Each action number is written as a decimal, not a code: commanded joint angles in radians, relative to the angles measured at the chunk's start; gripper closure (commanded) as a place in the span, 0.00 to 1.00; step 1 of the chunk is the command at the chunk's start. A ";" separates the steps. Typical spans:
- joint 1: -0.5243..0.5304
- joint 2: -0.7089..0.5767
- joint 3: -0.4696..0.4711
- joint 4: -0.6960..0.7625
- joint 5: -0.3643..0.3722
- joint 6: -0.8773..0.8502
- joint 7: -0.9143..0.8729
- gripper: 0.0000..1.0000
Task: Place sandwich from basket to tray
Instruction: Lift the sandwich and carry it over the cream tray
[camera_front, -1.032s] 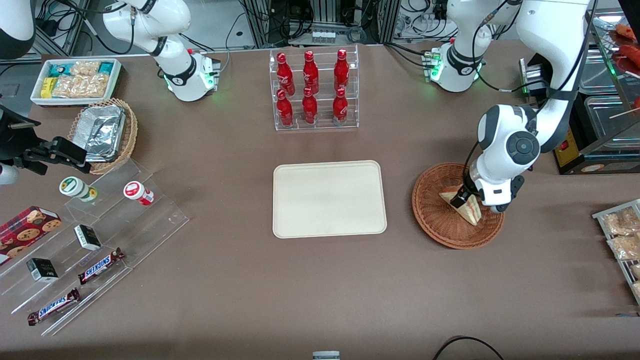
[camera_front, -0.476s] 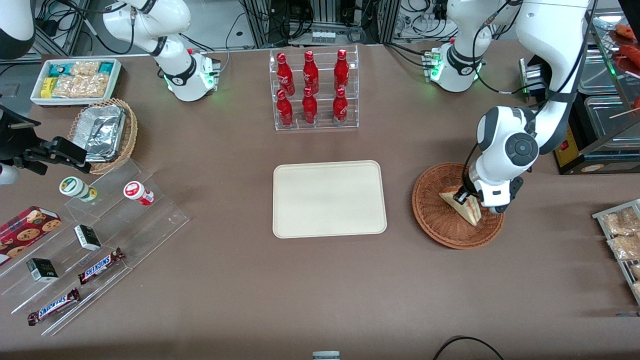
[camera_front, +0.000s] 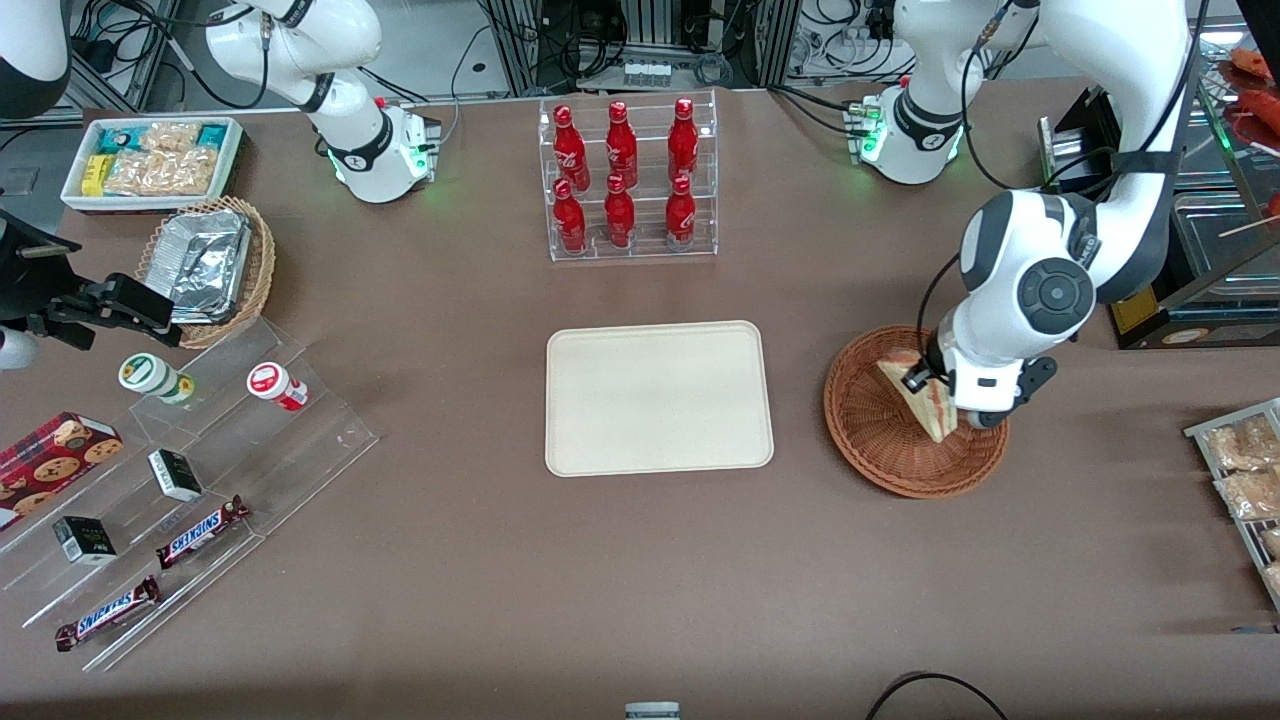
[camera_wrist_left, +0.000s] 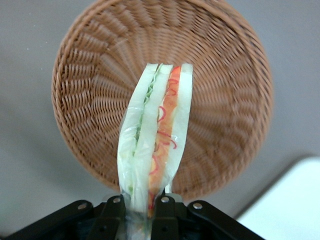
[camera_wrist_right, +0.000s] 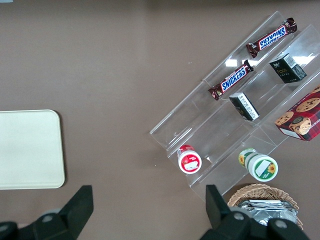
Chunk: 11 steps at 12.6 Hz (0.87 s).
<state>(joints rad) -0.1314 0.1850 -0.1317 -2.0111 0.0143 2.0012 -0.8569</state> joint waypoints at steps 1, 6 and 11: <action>-0.077 0.050 0.001 0.093 0.009 -0.070 0.079 0.94; -0.232 0.210 0.001 0.270 0.024 -0.084 0.128 0.93; -0.385 0.387 0.001 0.489 0.004 -0.082 0.004 0.95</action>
<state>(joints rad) -0.4643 0.4932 -0.1408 -1.6383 0.0192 1.9566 -0.8047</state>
